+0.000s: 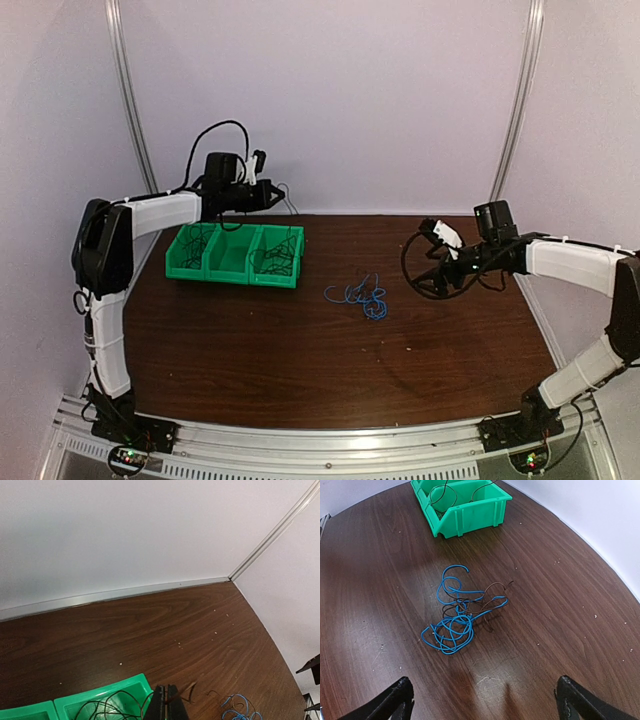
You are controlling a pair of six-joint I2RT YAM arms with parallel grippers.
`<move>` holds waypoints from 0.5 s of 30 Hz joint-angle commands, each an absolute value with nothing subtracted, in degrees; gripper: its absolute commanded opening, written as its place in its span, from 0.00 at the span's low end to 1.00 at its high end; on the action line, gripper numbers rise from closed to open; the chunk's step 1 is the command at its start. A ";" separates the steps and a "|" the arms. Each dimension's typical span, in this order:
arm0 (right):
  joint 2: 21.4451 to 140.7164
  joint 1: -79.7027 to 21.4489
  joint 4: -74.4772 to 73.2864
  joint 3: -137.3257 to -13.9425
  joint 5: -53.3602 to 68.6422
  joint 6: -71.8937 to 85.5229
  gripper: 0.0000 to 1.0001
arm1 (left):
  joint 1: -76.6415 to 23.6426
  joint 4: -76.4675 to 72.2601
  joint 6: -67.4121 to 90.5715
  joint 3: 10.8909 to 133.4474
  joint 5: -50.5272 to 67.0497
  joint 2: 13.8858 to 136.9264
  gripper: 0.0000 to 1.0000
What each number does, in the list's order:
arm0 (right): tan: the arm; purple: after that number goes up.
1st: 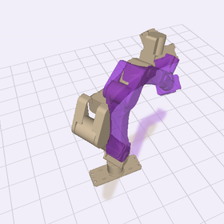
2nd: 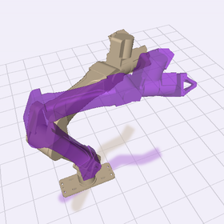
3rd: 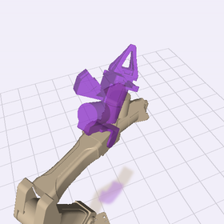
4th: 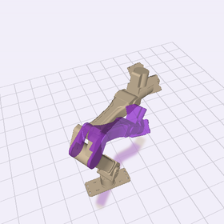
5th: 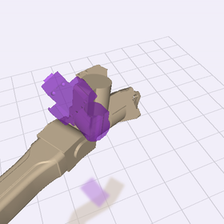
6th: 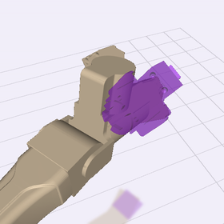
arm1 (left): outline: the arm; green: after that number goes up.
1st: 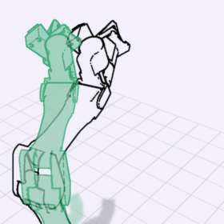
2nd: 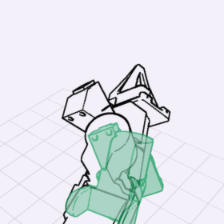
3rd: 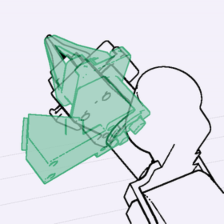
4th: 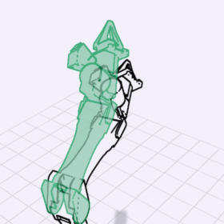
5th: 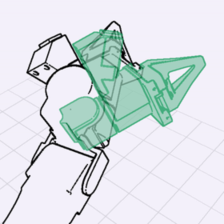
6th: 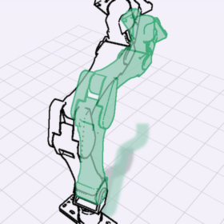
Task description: Untangle the cables
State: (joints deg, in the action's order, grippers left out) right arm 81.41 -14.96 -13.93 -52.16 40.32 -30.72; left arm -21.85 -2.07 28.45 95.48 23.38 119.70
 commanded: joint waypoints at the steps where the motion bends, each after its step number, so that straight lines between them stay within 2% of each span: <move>1: 81.90 -14.50 -14.41 -52.20 41.00 -31.29 1.00 | -24.13 -7.27 28.65 100.54 26.55 118.83 0.00; 15: 82.49 -14.47 -14.87 -52.31 40.96 -31.55 1.00 | -22.60 -8.72 28.52 92.16 20.51 116.13 0.00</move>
State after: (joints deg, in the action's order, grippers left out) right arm 82.46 -14.96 -14.04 -52.16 40.29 -31.20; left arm -24.10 -6.57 28.29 96.16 23.05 119.17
